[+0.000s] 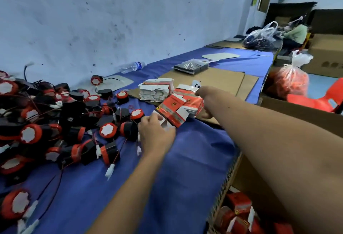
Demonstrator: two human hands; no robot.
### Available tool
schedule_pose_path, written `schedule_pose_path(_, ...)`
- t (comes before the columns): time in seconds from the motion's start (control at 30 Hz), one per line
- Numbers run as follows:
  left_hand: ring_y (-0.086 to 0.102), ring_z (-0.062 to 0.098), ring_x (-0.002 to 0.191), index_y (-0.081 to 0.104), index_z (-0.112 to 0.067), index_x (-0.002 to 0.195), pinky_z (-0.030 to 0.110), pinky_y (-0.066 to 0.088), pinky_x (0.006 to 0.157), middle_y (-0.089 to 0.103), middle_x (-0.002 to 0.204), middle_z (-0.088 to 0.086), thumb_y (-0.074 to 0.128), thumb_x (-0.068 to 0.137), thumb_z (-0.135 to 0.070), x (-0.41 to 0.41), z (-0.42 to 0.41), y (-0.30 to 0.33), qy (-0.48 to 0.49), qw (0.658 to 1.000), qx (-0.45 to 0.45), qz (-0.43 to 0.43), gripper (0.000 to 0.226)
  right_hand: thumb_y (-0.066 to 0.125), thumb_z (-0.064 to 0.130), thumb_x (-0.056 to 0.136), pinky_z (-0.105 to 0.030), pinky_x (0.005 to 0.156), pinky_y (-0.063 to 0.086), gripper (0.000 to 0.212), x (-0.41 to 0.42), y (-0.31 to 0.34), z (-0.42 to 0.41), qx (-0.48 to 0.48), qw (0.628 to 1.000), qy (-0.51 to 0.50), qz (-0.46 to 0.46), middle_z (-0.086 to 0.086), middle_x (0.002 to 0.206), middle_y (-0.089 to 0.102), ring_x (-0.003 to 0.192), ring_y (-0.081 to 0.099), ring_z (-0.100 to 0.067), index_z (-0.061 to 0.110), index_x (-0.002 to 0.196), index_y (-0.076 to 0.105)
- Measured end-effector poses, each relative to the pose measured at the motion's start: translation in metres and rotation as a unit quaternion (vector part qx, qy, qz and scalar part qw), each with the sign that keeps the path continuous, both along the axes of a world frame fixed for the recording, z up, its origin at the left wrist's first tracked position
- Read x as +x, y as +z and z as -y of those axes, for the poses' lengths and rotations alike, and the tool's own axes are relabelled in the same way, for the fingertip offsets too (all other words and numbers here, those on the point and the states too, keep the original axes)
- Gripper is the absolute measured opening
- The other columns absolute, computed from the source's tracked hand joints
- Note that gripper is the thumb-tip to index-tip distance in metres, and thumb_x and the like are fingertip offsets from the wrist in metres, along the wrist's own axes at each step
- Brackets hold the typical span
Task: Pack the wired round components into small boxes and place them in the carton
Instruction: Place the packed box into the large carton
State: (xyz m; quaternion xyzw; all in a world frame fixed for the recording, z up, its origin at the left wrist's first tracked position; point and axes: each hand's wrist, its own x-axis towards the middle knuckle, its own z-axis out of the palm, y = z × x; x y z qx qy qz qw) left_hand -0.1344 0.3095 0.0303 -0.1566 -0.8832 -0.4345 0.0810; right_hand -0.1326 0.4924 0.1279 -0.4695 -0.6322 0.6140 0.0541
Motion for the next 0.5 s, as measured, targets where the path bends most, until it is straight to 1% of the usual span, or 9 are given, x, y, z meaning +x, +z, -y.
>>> schedule_pose_path(0.03,0.04,0.038,0.135,0.056,-0.017,0.13,0.043,0.038,0.11,0.049,0.14,0.018,0.084,0.077,-0.04,-0.014,-0.011,-0.002,-0.017,0.999,-0.038,0.002,0.064,0.053,0.033,0.1,-0.038,0.09,0.059,0.02,-0.013,-0.008,-0.005,-0.032,0.999,-0.008,-0.007,-0.002,0.098,0.073,0.09,0.072,-0.02,0.016,0.1,0.063)
schedule_pose_path(0.07,0.026,0.04,0.148,0.044,-0.019,0.146,0.045,0.029,0.119,0.035,0.155,0.022,0.086,0.074,-0.049,-0.027,-0.02,-0.004,-0.041,0.996,-0.074,0.012,0.088,0.054,0.036,0.101,-0.039,0.098,0.054,0.017,-0.023,-0.014,-0.006,-0.059,0.998,-0.008,-0.013,0.003,0.104,0.07,0.101,0.07,-0.019,0.021,0.102,0.063)
schedule_pose_path(0.13,-0.005,0.042,0.158,0.01,-0.025,0.163,0.049,0.007,0.127,0.002,0.17,0.025,0.086,0.07,-0.061,-0.054,-0.036,-0.008,-0.092,0.985,-0.139,0.031,0.125,0.059,0.04,0.102,-0.04,0.1,0.05,0.015,-0.04,-0.024,-0.01,-0.083,0.996,-0.001,-0.02,0.003,0.105,0.069,0.108,0.068,-0.022,0.026,0.107,0.059)
schedule_pose_path(0.2,-0.005,0.045,0.158,-0.005,-0.028,0.164,0.054,0.004,0.127,0.004,0.17,0.026,0.084,0.069,-0.066,-0.075,-0.046,-0.01,-0.118,0.977,-0.174,0.045,0.136,0.064,0.039,0.1,-0.044,0.095,0.053,0.02,-0.05,-0.029,-0.013,-0.08,0.997,-0.005,-0.015,-0.001,0.102,0.071,0.105,0.068,-0.025,0.021,0.108,0.059)
schedule_pose_path(0.27,0.025,0.047,0.152,0.003,-0.027,0.163,0.058,0.023,0.123,0.033,0.162,0.023,0.083,0.07,-0.064,-0.084,-0.052,-0.012,-0.13,0.973,-0.177,0.067,0.128,0.065,0.033,0.101,-0.04,0.077,0.054,0.022,-0.052,-0.03,-0.016,-0.073,0.997,0.005,-0.001,-0.005,0.079,0.07,0.081,0.064,-0.024,0.013,0.098,0.056)
schedule_pose_path(0.3,0.038,0.046,0.144,0.013,-0.026,0.161,0.056,0.034,0.118,0.043,0.153,0.021,0.081,0.071,-0.061,-0.084,-0.054,-0.013,-0.131,0.974,-0.171,0.076,0.118,0.066,0.032,0.101,-0.037,0.074,0.052,0.024,-0.051,-0.031,-0.017,-0.071,0.997,0.004,0.016,-0.006,0.069,0.067,0.071,0.06,-0.024,0.012,0.092,0.055)
schedule_pose_path(0.37,0.049,0.045,0.13,0.028,-0.021,0.152,0.049,0.044,0.109,0.048,0.14,0.022,0.078,0.073,-0.057,-0.075,-0.054,-0.014,-0.107,0.977,-0.173,0.066,0.1,0.075,0.033,0.093,-0.034,0.084,0.051,0.028,-0.049,-0.034,-0.018,-0.076,0.996,-0.02,0.037,-0.008,0.069,0.063,0.068,0.056,-0.024,0.013,0.089,0.055)
schedule_pose_path(0.43,0.052,0.045,0.121,0.036,-0.017,0.141,0.045,0.045,0.1,0.049,0.131,0.023,0.077,0.073,-0.054,-0.065,-0.049,-0.011,-0.069,0.984,-0.163,0.031,0.087,0.083,0.031,0.084,-0.034,0.093,0.051,0.029,-0.046,-0.036,-0.013,-0.099,0.994,-0.048,0.024,-0.01,0.067,0.063,0.069,0.057,-0.025,0.014,0.086,0.06)
schedule_pose_path(0.5,0.058,0.046,0.111,0.044,-0.015,0.129,0.043,0.046,0.086,0.056,0.121,0.023,0.076,0.076,-0.047,-0.055,-0.036,-0.003,-0.051,0.991,-0.121,0.005,0.07,0.081,0.021,0.084,-0.043,0.094,0.054,0.018,-0.042,-0.034,-0.005,-0.142,0.987,-0.067,-0.023,-0.015,0.067,0.066,0.07,0.061,-0.028,0.012,0.082,0.065)
